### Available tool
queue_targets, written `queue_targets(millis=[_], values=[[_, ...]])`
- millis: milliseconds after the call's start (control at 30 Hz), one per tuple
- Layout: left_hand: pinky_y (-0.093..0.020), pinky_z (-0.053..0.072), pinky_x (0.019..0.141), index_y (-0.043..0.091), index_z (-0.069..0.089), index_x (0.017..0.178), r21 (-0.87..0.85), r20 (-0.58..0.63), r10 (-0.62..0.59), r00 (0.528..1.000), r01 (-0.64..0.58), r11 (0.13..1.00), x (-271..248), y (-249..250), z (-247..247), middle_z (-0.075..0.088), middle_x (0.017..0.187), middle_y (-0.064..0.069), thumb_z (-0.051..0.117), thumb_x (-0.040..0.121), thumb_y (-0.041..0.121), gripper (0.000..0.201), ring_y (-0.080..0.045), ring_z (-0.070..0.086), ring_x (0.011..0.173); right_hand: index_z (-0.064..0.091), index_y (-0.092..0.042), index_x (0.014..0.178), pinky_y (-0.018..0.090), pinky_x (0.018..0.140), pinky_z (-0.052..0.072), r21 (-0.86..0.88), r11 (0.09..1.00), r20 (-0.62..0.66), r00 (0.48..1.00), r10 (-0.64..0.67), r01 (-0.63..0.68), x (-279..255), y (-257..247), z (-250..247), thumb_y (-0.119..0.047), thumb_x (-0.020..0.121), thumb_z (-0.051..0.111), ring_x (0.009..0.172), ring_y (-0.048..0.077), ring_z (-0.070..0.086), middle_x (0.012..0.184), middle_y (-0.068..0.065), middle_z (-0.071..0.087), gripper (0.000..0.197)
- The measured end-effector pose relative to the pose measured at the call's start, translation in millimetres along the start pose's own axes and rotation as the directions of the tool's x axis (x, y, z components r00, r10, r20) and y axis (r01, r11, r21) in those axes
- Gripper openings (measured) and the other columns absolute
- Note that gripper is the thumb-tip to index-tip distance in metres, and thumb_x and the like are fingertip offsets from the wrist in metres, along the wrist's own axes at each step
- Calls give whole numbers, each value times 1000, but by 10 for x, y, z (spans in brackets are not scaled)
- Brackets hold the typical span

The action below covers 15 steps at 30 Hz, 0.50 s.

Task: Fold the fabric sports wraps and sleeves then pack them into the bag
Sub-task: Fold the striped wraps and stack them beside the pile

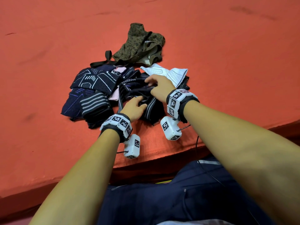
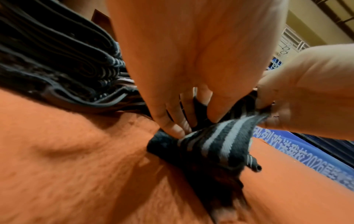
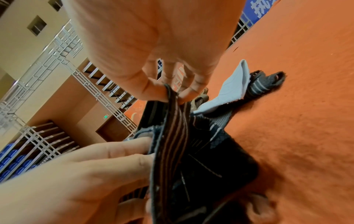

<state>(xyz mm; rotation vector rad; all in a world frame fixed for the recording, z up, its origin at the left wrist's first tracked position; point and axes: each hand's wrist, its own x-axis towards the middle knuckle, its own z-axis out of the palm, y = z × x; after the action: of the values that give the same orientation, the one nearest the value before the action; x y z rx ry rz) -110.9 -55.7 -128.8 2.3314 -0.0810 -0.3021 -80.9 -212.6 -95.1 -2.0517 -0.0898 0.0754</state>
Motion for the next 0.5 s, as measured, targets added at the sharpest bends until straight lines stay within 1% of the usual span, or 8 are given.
queue_targets(millis=[67,133,200,233,300,367,433,500], values=[[-45,48,102,19,62,116,-4,-26,-42,999,42,999,18,-61,2,69,114,-8,56,84,34,36,-29,63,109,67,-27,99,29,79,51,36,999,70,997,20,-23,-47,63,10,3,73,52,85,15,62,90,-7,66,42],[-45,51,98,22,60,119,-35,-9,-88,996,87,996,33,-94,20,70,111,-8,52,75,43,49,-30,65,105,67,-29,94,31,79,51,55,997,132,990,48,-56,-104,106,35,-4,70,55,81,16,62,87,-5,68,36],[-44,51,99,28,58,126,-51,13,-109,994,110,993,44,-163,50,70,114,-5,52,72,44,57,-28,65,106,67,-29,96,29,77,49,71,993,130,988,80,-90,-158,143,78,-13,71,62,80,14,61,87,-4,69,30],[-44,50,101,30,57,127,-59,16,-110,994,111,992,38,-198,61,69,116,-2,52,72,42,57,-25,65,108,67,-28,99,26,76,47,83,991,105,990,93,-102,-175,172,117,-18,76,66,81,12,60,87,-5,68,26],[-41,47,104,30,57,122,-51,25,-98,995,99,994,22,-276,74,69,117,1,54,73,37,49,-22,64,110,66,-28,102,25,80,45,84,991,46,994,101,-105,-197,245,201,-28,87,64,87,11,60,96,-5,67,15],[-37,50,91,28,57,105,-78,32,-114,993,116,990,-46,-289,79,70,100,1,60,78,30,28,-22,64,94,67,-28,100,32,87,48,34,994,32,994,103,-104,-211,330,282,-32,91,61,92,16,61,107,3,68,12],[-34,47,76,26,53,100,-163,39,-117,992,122,979,-107,-308,96,65,83,0,65,85,17,22,-19,58,73,65,-21,111,36,90,49,31,987,95,983,154,-158,-249,425,360,-28,91,66,89,18,59,112,4,66,22],[-34,47,74,23,48,105,-232,-4,-110,994,106,967,-173,-349,122,65,90,-6,69,85,12,31,-16,56,72,53,-16,129,37,95,50,95,962,201,951,234,-256,-312,497,421,-30,85,76,92,17,60,118,5,63,52]])
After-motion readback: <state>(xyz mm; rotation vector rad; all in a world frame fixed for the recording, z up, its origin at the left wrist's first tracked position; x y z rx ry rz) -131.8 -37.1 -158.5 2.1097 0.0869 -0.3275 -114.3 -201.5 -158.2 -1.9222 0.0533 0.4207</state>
